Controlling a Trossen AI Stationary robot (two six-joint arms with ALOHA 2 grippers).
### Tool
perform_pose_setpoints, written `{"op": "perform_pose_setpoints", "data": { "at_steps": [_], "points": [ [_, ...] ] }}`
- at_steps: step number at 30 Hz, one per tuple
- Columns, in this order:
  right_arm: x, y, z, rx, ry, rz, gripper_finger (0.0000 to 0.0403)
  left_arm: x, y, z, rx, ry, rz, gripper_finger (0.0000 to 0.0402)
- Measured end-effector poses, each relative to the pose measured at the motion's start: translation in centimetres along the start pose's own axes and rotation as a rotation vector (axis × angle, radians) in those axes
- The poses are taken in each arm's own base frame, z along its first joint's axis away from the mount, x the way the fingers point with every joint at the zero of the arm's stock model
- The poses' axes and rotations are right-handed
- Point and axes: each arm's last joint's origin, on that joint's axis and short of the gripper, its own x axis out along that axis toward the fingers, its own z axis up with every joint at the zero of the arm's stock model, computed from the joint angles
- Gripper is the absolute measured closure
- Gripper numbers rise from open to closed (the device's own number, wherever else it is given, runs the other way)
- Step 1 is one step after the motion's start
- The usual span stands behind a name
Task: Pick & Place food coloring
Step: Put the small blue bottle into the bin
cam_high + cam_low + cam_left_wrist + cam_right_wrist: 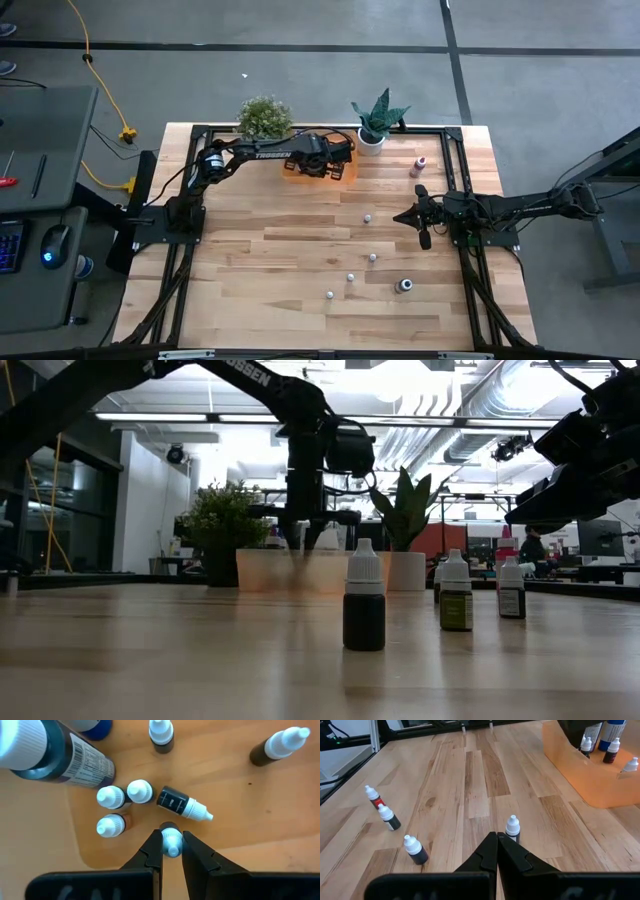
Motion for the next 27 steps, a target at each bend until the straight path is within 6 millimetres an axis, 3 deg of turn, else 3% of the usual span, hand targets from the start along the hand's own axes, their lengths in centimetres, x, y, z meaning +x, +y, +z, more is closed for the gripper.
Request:
{"op": "perform_pose_setpoints", "data": {
  "at_steps": [13, 27],
  "points": [
    [0.0, 0.0, 0.0, 0.000, 0.000, 0.000, 0.0402, 1.3, 0.3, -0.3, -0.048, 0.005, 0.005, 0.0341],
    [0.0, 0.0, 0.0, 0.000, 0.000, 0.000, 0.0402, 0.9, 0.3, -0.2, -0.029, 0.006, -0.023, 0.0338]
  ]
}}
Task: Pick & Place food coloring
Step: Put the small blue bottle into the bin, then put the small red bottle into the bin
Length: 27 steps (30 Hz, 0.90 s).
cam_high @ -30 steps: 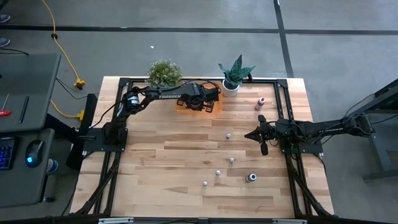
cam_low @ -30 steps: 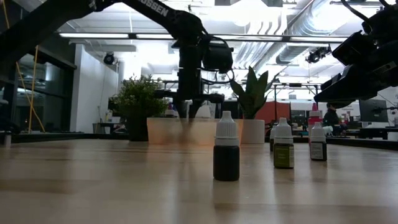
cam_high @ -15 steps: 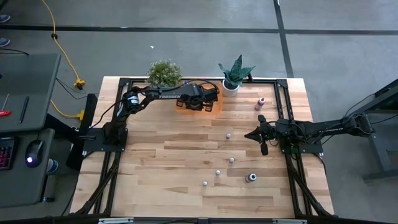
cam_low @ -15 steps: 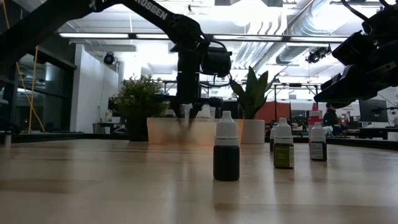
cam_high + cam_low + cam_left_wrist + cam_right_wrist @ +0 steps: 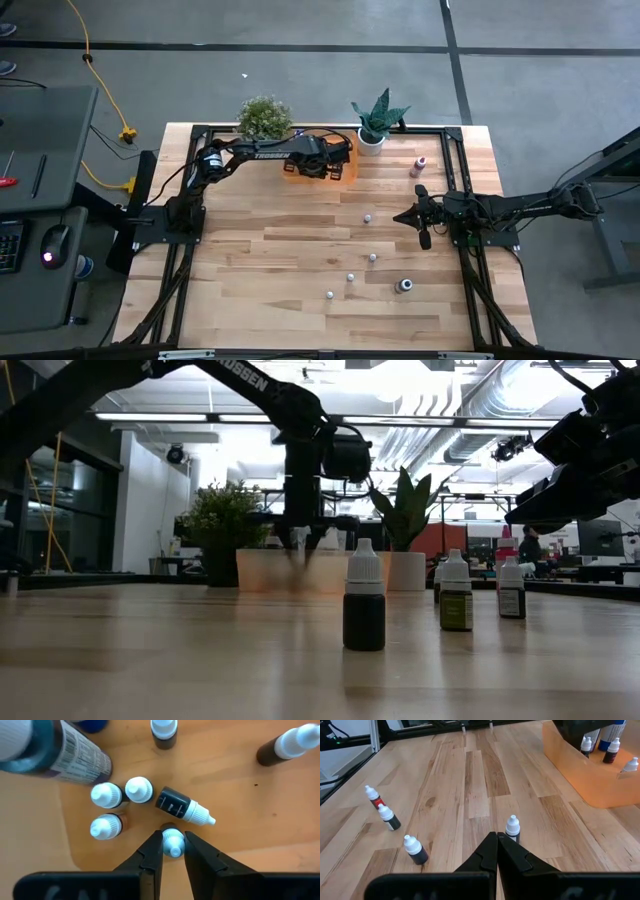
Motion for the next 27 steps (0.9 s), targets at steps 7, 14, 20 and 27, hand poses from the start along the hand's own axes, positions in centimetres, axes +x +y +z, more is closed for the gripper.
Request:
{"op": "perform_pose_setpoints", "data": {
  "at_steps": [7, 14, 20, 27],
  "points": [
    [0.0, 0.0, 0.0, 0.000, 0.000, 0.000, 0.0402, -0.6, 0.2, 0.1, 0.004, -0.023, 0.015, 0.0285],
    [0.0, 0.0, 0.0, 0.000, 0.000, 0.000, 0.0402, -1.0, 0.6, 0.1, 0.015, -0.031, 0.039, 0.0209],
    [0.0, 0.0, 0.0, 0.000, 0.000, 0.000, 0.0402, -3.0, 1.1, 0.7, 0.017, -0.104, 0.029, 0.0173],
    [0.0, 0.0, 0.0, 0.000, 0.000, 0.000, 0.0402, -7.7, 2.2, 1.5, 0.062, -0.273, -0.010, 0.0167]
  ]
}}
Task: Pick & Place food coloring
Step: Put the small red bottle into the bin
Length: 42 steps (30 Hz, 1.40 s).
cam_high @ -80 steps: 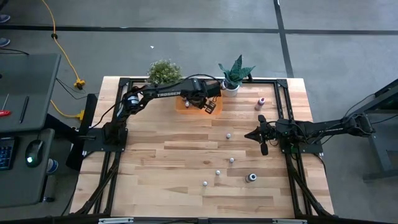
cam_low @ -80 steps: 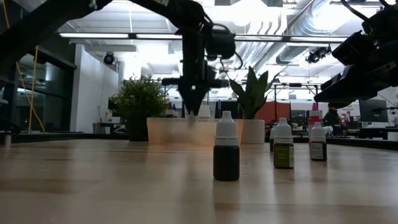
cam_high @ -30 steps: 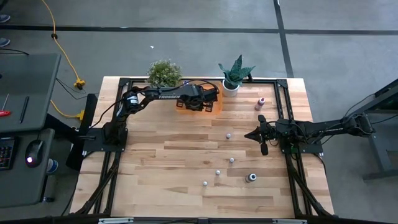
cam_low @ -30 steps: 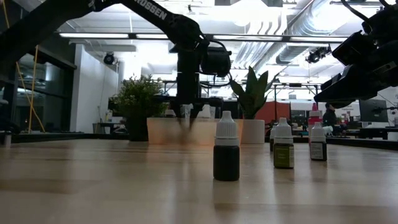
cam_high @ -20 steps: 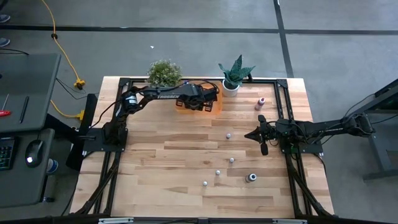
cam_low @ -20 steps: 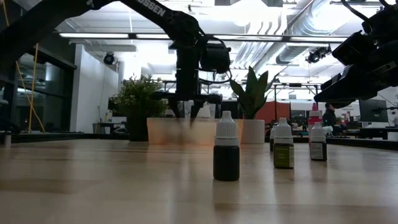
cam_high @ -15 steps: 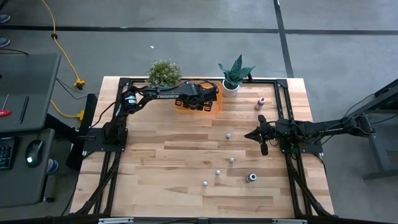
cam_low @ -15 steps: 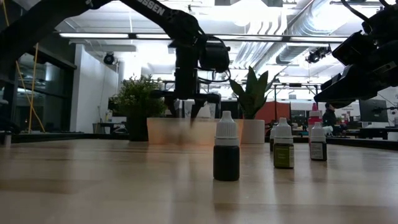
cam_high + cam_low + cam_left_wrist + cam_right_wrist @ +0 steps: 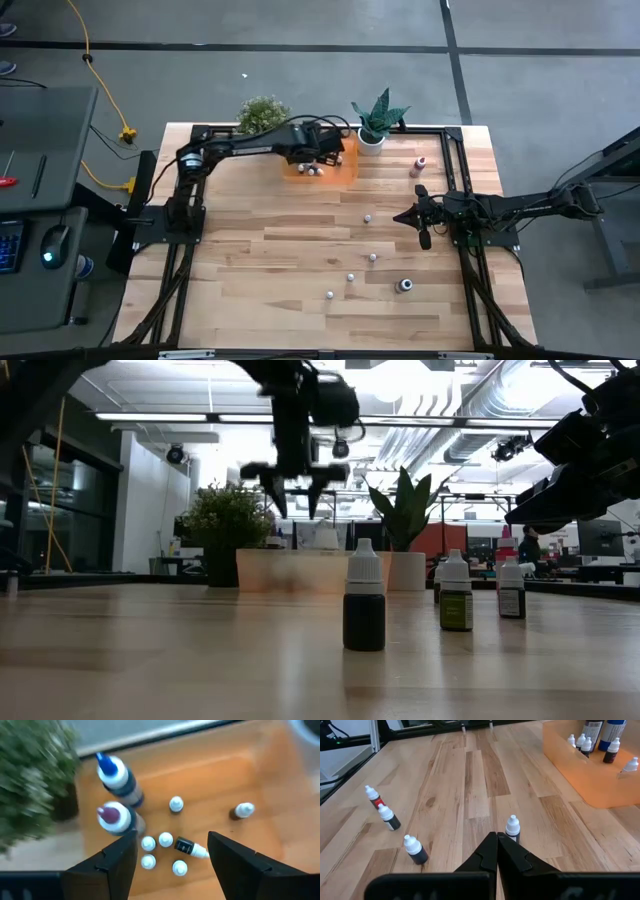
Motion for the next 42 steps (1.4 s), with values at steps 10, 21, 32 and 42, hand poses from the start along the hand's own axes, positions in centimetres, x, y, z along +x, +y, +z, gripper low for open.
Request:
{"op": "perform_pose_setpoints", "data": {
  "at_steps": [10, 21, 32, 42],
  "points": [
    [0.0, 0.0, 0.0, 0.000, 0.000, 0.000, 0.0402, -8.3, 1.7, 0.5, 0.164, -0.201, -0.086, 0.0167],
    [0.0, 0.0, 0.0, 0.000, 0.000, 0.000, 0.0402, -16.7, 5.0, -2.1, 0.574, -0.152, -0.327, 0.0167],
    [0.0, 0.0, 0.0, 0.000, 0.000, 0.000, 0.0402, -19.0, 9.9, -9.3, 0.913, -0.114, -1.007, 0.0167],
    [0.0, 0.0, 0.0, 0.000, 0.000, 0.000, 0.0402, -17.0, 10.5, -15.1, 0.888, -0.168, -1.301, 0.0167]
  ]
}}
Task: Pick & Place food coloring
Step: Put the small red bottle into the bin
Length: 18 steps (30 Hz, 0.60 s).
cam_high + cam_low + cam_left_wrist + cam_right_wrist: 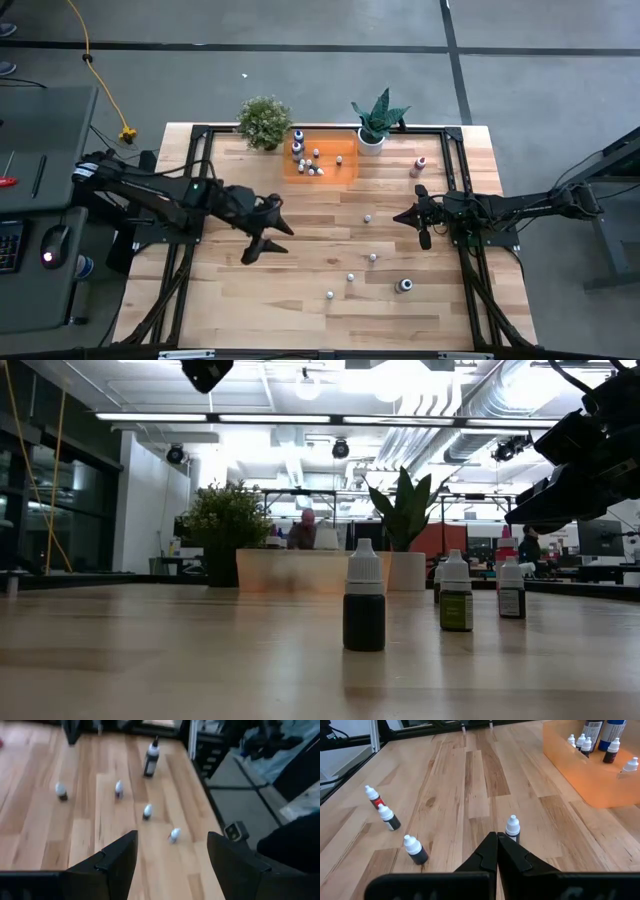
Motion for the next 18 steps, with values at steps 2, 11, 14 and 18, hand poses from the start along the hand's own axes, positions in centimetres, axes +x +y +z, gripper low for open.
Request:
{"op": "perform_pose_setpoints", "data": {
  "at_steps": [2, 11, 14, 18],
  "points": [
    [0.0, 0.0, 0.0, 0.000, -0.001, 0.000, 0.0402, 0.3, -0.2, 0.2, 0.008, -0.029, 0.011, 0.0167],
    [0.0, 0.0, 0.0, 0.000, 0.000, 0.000, 0.0402, 4.8, -1.0, -1.0, 0.066, 0.024, 0.015, 0.0167],
    [0.0, 0.0, 0.0, 0.000, 0.000, 0.000, 0.0402, 6.5, -1.6, -1.4, 0.100, 0.024, -0.007, 0.0167],
    [0.0, 0.0, 0.0, 0.000, 0.000, 0.000, 0.0402, 7.8, -2.6, -1.2, 0.159, 0.036, -0.028, 0.0167]
  ]
}}
